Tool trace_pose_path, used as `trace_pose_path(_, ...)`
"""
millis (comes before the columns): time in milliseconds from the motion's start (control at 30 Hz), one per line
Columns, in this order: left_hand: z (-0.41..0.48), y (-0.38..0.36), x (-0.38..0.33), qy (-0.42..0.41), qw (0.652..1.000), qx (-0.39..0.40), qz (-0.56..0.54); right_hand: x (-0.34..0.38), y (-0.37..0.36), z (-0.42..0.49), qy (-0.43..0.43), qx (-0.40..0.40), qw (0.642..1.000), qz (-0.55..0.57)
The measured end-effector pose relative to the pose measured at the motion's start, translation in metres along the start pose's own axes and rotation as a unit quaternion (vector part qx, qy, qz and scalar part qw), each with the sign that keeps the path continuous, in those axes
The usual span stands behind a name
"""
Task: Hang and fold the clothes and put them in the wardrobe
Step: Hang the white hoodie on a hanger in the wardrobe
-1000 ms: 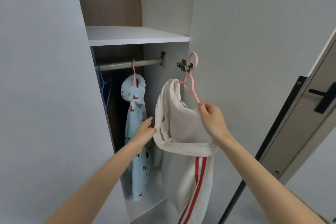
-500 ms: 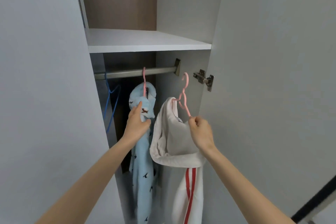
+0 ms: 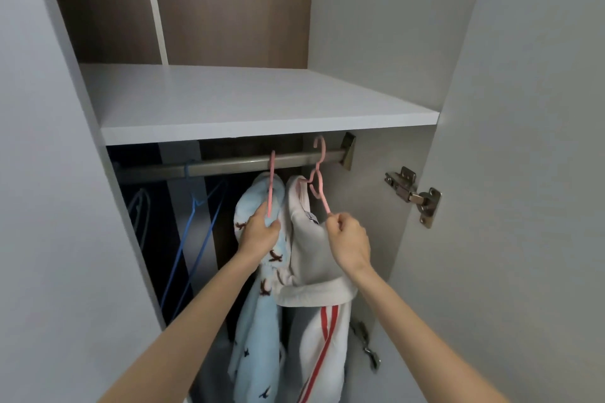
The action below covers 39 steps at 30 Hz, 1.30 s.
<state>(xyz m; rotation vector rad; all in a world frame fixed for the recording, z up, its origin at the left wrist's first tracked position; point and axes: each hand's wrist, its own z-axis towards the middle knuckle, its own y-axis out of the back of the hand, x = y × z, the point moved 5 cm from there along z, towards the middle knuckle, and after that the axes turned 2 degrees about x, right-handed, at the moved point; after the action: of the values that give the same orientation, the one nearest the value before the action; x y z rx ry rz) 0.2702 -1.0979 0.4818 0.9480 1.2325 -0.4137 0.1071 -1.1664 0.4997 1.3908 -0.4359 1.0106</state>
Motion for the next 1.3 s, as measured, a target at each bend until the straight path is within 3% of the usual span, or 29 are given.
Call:
trace_pose_path(300, 0.018, -0.009, 0.010, -0.010, 0.998, 0.003, 0.069, -0.013, -0.025, 0.033, 0.002, 0.009, 1.000, -0.008)
trace_pose_path(867, -0.001, -0.009, 0.001, -0.064, 0.996, 0.019, 0.065, -0.036, -0.032, 0.032, -0.010, 0.056, 0.998, -0.032)
trace_pose_path(1167, -0.032, 0.009, -0.007, -0.096, 0.992, 0.048, 0.070, -0.023, -0.007, -0.016, 0.128, 0.013, 0.987, -0.099)
trace_pose_path(1300, -0.064, 0.020, -0.012, -0.101, 0.992, 0.049, 0.054, -0.013, 0.008, -0.047, 0.142, 0.034, 0.989, -0.027)
